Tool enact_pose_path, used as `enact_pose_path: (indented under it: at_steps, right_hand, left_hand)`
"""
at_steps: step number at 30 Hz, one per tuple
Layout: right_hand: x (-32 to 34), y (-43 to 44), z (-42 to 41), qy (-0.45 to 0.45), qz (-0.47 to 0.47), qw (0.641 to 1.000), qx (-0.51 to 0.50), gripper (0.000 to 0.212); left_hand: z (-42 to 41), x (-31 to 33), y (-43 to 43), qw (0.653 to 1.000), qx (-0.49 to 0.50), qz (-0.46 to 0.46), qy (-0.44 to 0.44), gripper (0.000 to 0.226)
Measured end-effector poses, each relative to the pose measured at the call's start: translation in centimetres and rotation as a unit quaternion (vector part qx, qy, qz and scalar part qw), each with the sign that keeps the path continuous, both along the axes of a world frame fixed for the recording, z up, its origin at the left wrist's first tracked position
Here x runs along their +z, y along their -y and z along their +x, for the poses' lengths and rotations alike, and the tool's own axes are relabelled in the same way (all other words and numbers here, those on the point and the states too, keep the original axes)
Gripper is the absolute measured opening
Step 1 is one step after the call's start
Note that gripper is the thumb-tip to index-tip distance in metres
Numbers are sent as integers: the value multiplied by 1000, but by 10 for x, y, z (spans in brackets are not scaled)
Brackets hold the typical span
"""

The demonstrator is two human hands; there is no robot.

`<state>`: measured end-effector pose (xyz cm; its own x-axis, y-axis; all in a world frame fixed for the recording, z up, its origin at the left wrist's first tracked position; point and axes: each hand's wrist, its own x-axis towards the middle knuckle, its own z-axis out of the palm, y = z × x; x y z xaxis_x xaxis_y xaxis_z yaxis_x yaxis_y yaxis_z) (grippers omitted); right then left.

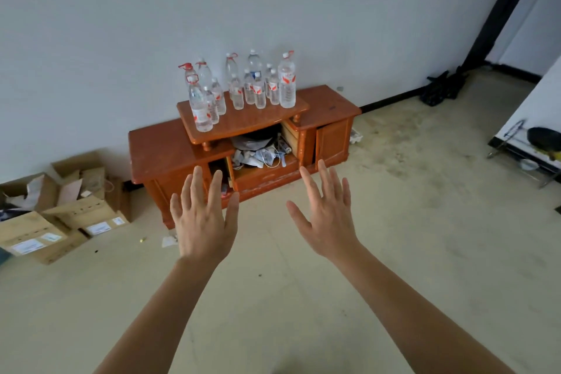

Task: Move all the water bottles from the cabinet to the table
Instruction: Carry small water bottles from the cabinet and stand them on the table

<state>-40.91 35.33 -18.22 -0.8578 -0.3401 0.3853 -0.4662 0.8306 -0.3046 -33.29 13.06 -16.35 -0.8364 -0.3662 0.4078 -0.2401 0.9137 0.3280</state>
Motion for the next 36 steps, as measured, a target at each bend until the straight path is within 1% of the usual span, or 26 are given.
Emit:
enact_pose_path:
  at_steps: [1, 4, 9, 11, 16, 18, 22, 26, 30, 36]
  right_hand:
    - [3, 8, -30, 5, 3, 1000, -3, 72]
    - [4, 16, -82, 13, -7, 1000, -23, 72]
    - [-16, 32, -192, 42, -21, 998, -33, 74]
    - [-27, 39, -238, 40, -30, 998, -31, 76]
    - [-44, 65, -384, 64, -34, 997, -24, 77]
    - [-40, 78, -445, 98, -37, 994, -27, 77]
    - [-28, 105, -544, 99, -25, 995, 19, 75]
    - [-27, 137, -616, 115, -33, 991, 51, 78]
    - [-40, 176, -686, 130, -20, 987, 95, 79]
    - [-58, 239, -777, 142, 2, 984, 109, 86]
  left_hand:
    - [-32, 3, 9, 1000, 0, 0, 10, 62]
    - [-91, 8, 21, 1000, -7, 2, 15, 62]
    - [-201, -5, 37, 998, -37, -20, 46, 63]
    - [-246, -14, 47, 997, -37, -30, 54, 65]
    - [-389, -24, 69, 996, -13, -44, 81, 75]
    - [-447, -19, 77, 994, -13, -41, 100, 78]
    - [-530, -10, 100, 993, 13, -48, 105, 79]
    - [-586, -15, 124, 992, 37, -29, 113, 79]
    - [-648, -32, 161, 989, 59, -21, 134, 82]
    - [-737, -57, 224, 987, 68, 10, 148, 90]
